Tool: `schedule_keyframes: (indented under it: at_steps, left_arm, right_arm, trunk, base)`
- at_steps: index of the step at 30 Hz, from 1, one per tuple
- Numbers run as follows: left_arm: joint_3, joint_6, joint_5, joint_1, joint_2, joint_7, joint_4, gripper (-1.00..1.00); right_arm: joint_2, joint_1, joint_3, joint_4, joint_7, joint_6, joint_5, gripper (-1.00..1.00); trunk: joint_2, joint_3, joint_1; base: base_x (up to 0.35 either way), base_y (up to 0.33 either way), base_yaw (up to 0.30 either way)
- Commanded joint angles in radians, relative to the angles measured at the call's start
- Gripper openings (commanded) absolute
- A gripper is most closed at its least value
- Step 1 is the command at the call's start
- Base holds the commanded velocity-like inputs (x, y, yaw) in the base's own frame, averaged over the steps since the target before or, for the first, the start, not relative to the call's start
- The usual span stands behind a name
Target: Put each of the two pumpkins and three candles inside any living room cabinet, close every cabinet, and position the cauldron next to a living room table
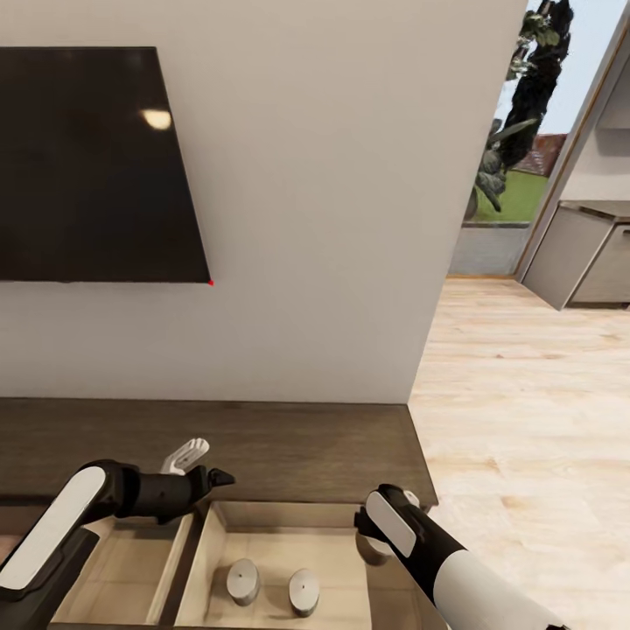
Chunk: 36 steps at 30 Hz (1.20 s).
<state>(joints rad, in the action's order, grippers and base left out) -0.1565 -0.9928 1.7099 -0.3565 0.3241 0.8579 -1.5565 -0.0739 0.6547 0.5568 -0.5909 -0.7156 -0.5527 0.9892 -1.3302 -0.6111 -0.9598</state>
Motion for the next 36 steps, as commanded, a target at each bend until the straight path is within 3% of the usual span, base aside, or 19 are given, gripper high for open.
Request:
schedule_keyframes:
  at_steps: [1, 3, 6, 18, 24, 36]
  left_arm:
    - [-0.001, 0.0, 0.028, -0.001, 0.001, 0.01, -0.001, 1.0]
    - [0.0, 0.0, 0.06, -0.001, 0.005, 0.01, -0.001, 1.0]
    - [-0.001, 0.0, 0.078, -0.001, 0.015, 0.01, -0.001, 1.0]
    - [0.0, 0.0, 0.09, -0.001, 0.02, 0.009, 0.0, 1.0]
    - [-0.002, 0.0, 0.136, -0.001, 0.021, 0.009, 0.001, 1.0]
    - [-0.002, 0.0, 0.146, -0.001, 0.021, 0.009, 0.001, 1.0]
  right_arm:
    - [0.0, 0.001, 0.005, -0.001, -0.007, 0.001, 0.004, -1.0]
    - [0.0, 0.001, 0.005, -0.001, -0.007, 0.005, -0.006, -1.0]
    - [0.0, 0.001, 0.005, -0.001, -0.007, 0.007, -0.015, -1.0]
    - [0.0, 0.001, 0.005, -0.001, -0.005, 0.008, -0.02, -1.0]
    - [0.0, 0.001, 0.005, -0.003, -0.004, 0.01, -0.02, -1.0]
    - [-0.002, 0.001, 0.006, -0.004, 0.019, -0.002, -0.019, -1.0]
  trunk:
    - [-0.008, -0.004, -0.004]
    - [-0.022, -0.01, -0.012]
    - [-0.043, -0.02, -0.023]
    - [-0.127, -0.057, -0.069]
    - [-0.169, -0.076, -0.092]
    - [-0.253, -0.114, -0.138]
  base:
    - [0.0, 0.0, 0.0]
    - [0.0, 0.0, 0.0]
    - [0.0, 0.0, 0.0]
    - [0.0, 0.0, 0.0]
    - [0.0, 0.0, 0.0]
    - [0.0, 0.0, 0.0]
